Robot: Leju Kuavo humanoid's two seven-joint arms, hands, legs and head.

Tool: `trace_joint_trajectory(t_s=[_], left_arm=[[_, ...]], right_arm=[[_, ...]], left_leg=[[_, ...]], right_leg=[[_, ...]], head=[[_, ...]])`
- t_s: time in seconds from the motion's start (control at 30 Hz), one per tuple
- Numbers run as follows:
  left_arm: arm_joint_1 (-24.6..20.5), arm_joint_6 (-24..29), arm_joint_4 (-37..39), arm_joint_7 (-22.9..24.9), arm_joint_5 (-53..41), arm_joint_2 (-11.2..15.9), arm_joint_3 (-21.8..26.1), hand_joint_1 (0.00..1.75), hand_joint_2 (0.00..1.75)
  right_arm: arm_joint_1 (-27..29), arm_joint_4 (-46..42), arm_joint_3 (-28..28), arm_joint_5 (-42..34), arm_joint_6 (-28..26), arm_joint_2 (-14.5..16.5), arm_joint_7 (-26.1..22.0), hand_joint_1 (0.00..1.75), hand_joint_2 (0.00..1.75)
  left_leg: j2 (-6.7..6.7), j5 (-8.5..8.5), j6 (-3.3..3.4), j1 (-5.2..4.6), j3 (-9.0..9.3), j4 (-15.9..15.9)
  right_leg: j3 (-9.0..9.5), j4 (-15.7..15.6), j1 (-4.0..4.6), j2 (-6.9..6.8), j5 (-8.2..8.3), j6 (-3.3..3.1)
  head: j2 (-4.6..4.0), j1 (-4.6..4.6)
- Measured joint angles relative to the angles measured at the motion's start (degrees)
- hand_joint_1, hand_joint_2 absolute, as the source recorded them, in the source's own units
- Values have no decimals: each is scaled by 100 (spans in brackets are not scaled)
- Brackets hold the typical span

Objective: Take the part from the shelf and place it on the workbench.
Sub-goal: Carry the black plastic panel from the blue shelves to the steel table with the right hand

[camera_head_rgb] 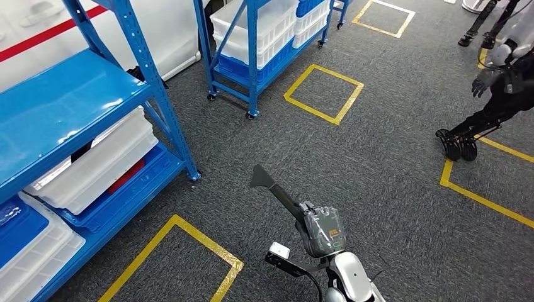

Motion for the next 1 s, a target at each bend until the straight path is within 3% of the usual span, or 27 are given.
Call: trace_joint_trajectory(t_s=[0.07, 0.17, 0.23, 0.3, 0.33, 0.37, 0.4, 0.47, 0.53, 0.6, 0.67, 0.73, 0.8, 0.87, 0.9, 0.93, 1.0], left_arm=[[-27, -4, 0, -16, 19, 12, 14, 0, 175], [-68, -14, -1, -21, 29, 38, 29, 0, 175], [-92, -14, -2, -19, 30, 51, 34, 0, 175], [-93, -10, -2, -10, 31, 64, 46, 0, 175], [-87, -8, -2, -7, 32, 71, 55, 0, 175], [-81, -8, -2, -14, 35, 77, 63, 0, 175], [-77, -8, -2, -27, 40, 83, 69, 0, 175], [-77, -3, -2, -57, 57, 96, 75, 0, 175], [-75, 8, -2, -63, 67, 114, 78, 0, 175], [-73, 18, -2, -53, 66, 128, 80, 0, 175], [-80, 22, -2, -44, 54, 133, 82, 0, 175], [-91, 25, -2, -38, 39, 134, 83, 0, 175], [-86, 25, -2, -23, 26, 134, 83, 0, 175], [-74, 24, -2, 2, 8, 136, 83, 0, 175], [-73, 24, -2, 13, -3, 136, 83, 0, 175], [-77, 23, -2, 19, -10, 137, 83, 0, 175], [-88, 22, -2, 22, -17, 135, 83, 0, 175]], right_arm=[[-50, 2, -22, -3, -21, 18, -10, 175, 175], [-163, 36, -48, -13, -48, 56, -46, 175, 175], [-271, 53, -56, -19, -46, 85, -61, 175, 175], [-387, 75, -61, -31, -40, 118, -69, 175, 175], [-425, 90, -62, -39, -38, 131, -74, 175, 175], [-449, 107, -63, -52, -35, 137, -78, 175, 175], [-464, 126, -66, -67, -33, 140, -81, 175, 175], [-513, 173, -71, -108, -32, 141, -92, 175, 175], [-614, 237, -72, -152, -32, 145, -101, 175, 175], [-715, 300, -75, -185, -34, 149, -101, 175, 175], [-751, 340, -90, -198, -38, 150, -87, 175, 175], [-763, 361, -109, -193, -39, 149, -59, 175, 175], [-777, 368, -123, -168, -37, 150, -26, 175, 175], [-756, 374, -133, -129, -34, 150, -5, 175, 175], [-735, 377, -140, -115, -34, 148, -2, 175, 175], [-716, 379, -149, -107, -35, 146, 1, 175, 175], [-703, 380, -168, -102, -39, 142, 2, 175, 175]], left_leg=[[85, -31, -56, -31, 7, 16], [176, -73, -144, -32, 21, 37], [-20, -271, -197, -7, -80, 302], [-272, -643, -226, 7, -403, 1020], [-321, -789, -234, 9, -591, 1413], [-342, -836, -237, 9, -728, 1672], [-350, -767, -234, 9, -770, 1715], [-417, -340, -215, 21, -559, 1144], [-651, -17, -188, 44, -271, 410], [-787, 31, -153, 43, -174, 145], [-701, 68, -84, 41, -161, 97], [-590, 118, -1, 52, -150, 38], [-461, 135, 43, 38, -149, 15], [-321, 129, 54, 18, -154, 17], [-252, 123, 56, 13, -154, 19], [-188, 115, 51, 10, -151, 22], [-72, 88, 27, 5, -133, 32]], right_leg=[[230, -461, 40, -131, 98, -71], [212, -516, 52, 4, 105, -177], [217, -550, 25, 105, 135, -250], [216, -555, 21, 214, 150, -295], [214, -551, 26, 276, 153, -304], [215, -545, 31, 347, 153, -305], [215, -536, 34, 415, 153, -305], [217, -513, 33, 557, 149, -298], [193, -481, 38, 692, 150, -262], [139, -472, 25, 807, 176, -188], [102, -481, 6, 864, 199, -114], [5, -287, 19, 659, 60, -72], [-285, 333, 24, 365, -286, -44], [-599, 1000, 4, 265, -536, -18], [-641, 1095, -4, 247, -519, -11], [-561, 948, -10, 224, -396, -10], [-154, 174, -3, 61, -52, -32]], head=[[0, -1], [0, -2], [0, -2], [0, -2], [0, -2], [0, -2], [0, -2], [0, -2], [0, -1], [0, -1], [0, -1], [0, -1], [0, 0], [0, 0], [0, 0], [0, 0], [0, 0]])
